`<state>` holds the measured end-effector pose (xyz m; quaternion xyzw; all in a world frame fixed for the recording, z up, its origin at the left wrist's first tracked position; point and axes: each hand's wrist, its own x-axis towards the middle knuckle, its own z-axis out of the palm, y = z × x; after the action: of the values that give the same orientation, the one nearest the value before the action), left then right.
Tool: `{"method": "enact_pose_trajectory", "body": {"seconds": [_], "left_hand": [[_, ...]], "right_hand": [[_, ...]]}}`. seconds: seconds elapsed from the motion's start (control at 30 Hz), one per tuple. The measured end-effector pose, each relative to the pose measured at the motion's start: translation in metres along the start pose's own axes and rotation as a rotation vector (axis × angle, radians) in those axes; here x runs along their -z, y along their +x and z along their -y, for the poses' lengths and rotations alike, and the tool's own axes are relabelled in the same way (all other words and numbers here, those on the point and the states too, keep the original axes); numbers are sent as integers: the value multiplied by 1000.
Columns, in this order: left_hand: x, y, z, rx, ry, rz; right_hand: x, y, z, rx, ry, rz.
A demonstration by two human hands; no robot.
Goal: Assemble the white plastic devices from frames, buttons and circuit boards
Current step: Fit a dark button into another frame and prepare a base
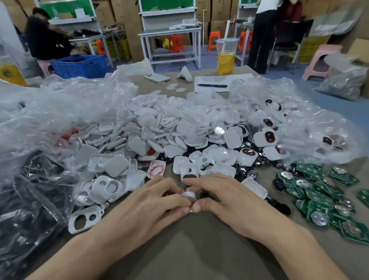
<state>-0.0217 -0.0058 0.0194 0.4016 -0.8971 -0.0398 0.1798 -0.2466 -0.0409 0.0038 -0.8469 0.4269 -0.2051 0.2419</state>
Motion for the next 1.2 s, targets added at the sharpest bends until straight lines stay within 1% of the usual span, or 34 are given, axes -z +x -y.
{"method": "enact_pose_trajectory", "body": {"seconds": [0.07, 0.17, 0.23, 0.3, 0.43, 0.5, 0.57, 0.6, 0.63, 0.7, 0.73, 0.8, 1.03, 1.2], "left_hand": [[-2, -1, -1, 27, -28, 0], [-5, -3, -2, 160, -242, -32], [-10, -2, -1, 233, -340, -43], [-13, -3, -2, 265, -366, -43], [-8, -3, -3, 338, -469, -55], [-5, -4, -2, 459, -522, -109], [-2, -5, 1, 637, -509, -164], [1, -4, 2, 709, -475, -122], [3, -3, 1, 758, -448, -43], [7, 2, -5, 755, -435, 82], [7, 4, -10, 731, -425, 100], [6, 6, -19, 697, -420, 73], [-8, 0, -31, 685, -662, -132], [-10, 10, -31, 649, -899, -405]], "right_hand": [[0, -1, 1, 20, -31, -10], [0, 3, 7, -7, -8, -17], [4, 8, 12, -85, 42, 32], [9, 14, 17, -146, 75, 98], [18, 18, 26, -181, 52, 188], [20, 17, 27, -198, 49, 210], [19, 14, 29, -207, 55, 210], [19, 13, 30, -204, 57, 207], [18, 11, 31, -202, 60, 202], [15, 8, 32, -211, 74, 185], [13, 6, 32, -225, 91, 173], [8, 1, 32, -255, 156, 124], [-11, -16, 29, -319, 547, -154], [-8, -3, 34, -283, 774, -349]]}}
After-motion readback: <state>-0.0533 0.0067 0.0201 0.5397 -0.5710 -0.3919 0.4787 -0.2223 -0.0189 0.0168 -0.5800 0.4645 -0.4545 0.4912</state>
